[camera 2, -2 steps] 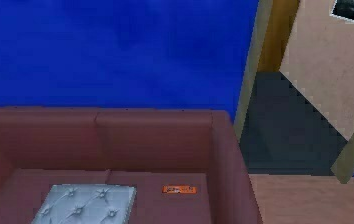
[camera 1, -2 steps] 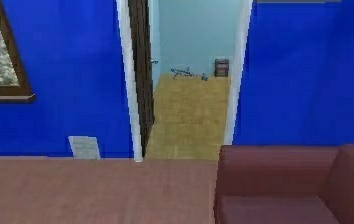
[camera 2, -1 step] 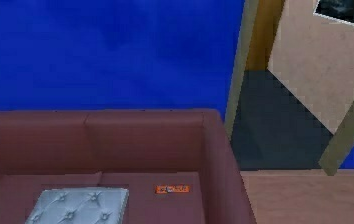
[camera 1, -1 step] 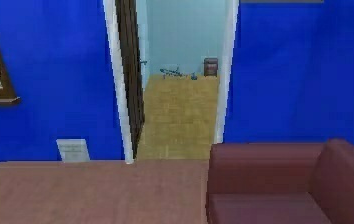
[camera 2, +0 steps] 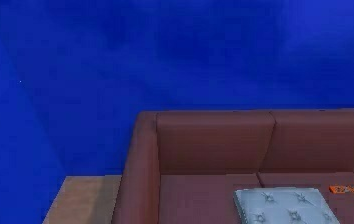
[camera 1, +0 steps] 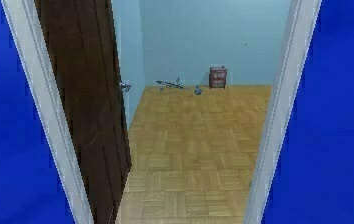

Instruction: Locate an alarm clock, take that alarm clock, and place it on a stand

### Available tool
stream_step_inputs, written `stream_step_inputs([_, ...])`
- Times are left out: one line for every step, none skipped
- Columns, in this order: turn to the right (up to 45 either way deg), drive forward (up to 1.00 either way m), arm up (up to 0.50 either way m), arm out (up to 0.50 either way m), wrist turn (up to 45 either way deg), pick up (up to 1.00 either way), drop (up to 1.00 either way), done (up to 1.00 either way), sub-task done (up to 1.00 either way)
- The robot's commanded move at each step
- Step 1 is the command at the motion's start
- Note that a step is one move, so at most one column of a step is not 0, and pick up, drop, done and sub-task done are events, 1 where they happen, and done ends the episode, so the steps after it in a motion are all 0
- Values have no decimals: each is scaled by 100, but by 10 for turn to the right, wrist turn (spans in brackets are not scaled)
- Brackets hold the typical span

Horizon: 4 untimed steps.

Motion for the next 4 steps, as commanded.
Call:
stream_step_inputs([0, 25, 0, 0, 0, 0, 0, 0, 0])
stream_step_inputs([90, 0, 0, 0, 0, 0, 0, 0, 0])
stream_step_inputs([0, 75, 0, 0, 0, 0, 0, 0, 0])
stream_step_inputs([60, 0, 0, 0, 0, 0, 0, 0, 0])
